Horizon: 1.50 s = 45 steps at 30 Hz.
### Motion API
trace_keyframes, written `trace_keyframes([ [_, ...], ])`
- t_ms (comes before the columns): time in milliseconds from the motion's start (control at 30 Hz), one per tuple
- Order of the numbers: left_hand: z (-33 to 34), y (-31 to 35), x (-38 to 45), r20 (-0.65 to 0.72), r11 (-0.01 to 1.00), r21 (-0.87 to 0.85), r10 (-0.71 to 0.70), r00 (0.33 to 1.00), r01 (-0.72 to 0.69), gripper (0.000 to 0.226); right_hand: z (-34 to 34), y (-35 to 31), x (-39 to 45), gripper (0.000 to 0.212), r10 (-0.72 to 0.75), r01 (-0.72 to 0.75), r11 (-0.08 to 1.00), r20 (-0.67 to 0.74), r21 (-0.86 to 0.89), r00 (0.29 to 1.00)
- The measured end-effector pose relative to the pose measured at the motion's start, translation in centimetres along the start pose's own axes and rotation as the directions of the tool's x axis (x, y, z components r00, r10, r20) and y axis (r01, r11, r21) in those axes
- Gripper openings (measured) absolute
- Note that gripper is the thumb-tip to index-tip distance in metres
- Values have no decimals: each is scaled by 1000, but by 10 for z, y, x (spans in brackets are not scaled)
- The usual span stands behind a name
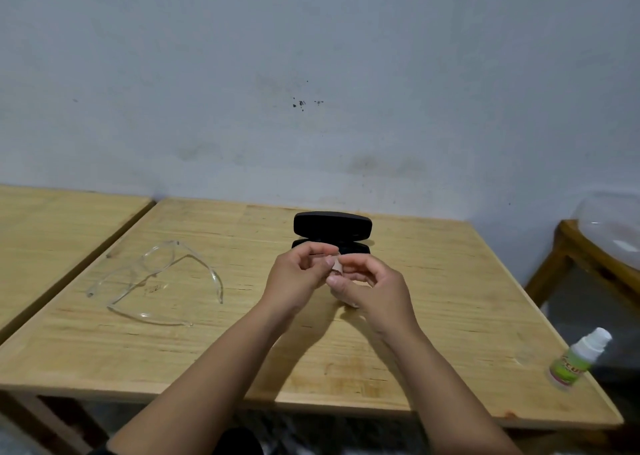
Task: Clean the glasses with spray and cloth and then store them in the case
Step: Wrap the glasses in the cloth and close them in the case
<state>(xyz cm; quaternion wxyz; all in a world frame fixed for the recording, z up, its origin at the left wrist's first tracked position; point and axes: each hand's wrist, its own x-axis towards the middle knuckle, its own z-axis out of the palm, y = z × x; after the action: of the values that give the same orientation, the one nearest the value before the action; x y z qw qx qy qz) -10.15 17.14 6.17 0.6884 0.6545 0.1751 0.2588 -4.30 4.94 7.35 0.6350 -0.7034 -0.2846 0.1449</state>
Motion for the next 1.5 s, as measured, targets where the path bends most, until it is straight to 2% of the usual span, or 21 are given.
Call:
trace_keyframes([
  [100,1,4,-1,72,1000,5,9,997,-9,24,-1,0,4,20,-19,20,1000,-65,20,998],
  [200,2,7,-1,130,998,38,48,990,-54,30,-7,-2,9,14,-11,15,996,-48,87,999],
  [367,2,13,3,87,982,154,92,992,-105,19,-18,-5,18,16,12,-17,994,48,109,999],
  [600,-13,21,14,16,956,256,142,990,-141,15,-36,-16,32,22,-29,29,999,12,28,1000],
  [867,-17,37,14,108,930,287,207,972,-230,19,-39,-39,41,24,-63,63,998,40,20,997],
  [1067,-22,51,15,21,930,246,278,960,-274,20,-46,-54,43,22,-82,82,995,2,63,997],
  [1200,-18,57,13,27,916,273,297,955,-293,22,-45,-59,40,20,-64,59,993,41,104,997],
  [1267,-14,56,11,23,920,272,288,957,-283,24,-41,-58,37,19,-47,36,988,66,153,997],
  [1333,-7,55,8,31,945,201,255,966,-256,23,-36,-56,33,18,-28,13,984,85,180,996],
  [1433,1,50,4,34,972,108,207,978,-209,16,-28,-50,30,17,17,-43,967,108,251,994],
  [1500,3,47,2,12,973,112,202,979,-202,11,-25,-47,29,15,49,-74,955,95,288,994],
])
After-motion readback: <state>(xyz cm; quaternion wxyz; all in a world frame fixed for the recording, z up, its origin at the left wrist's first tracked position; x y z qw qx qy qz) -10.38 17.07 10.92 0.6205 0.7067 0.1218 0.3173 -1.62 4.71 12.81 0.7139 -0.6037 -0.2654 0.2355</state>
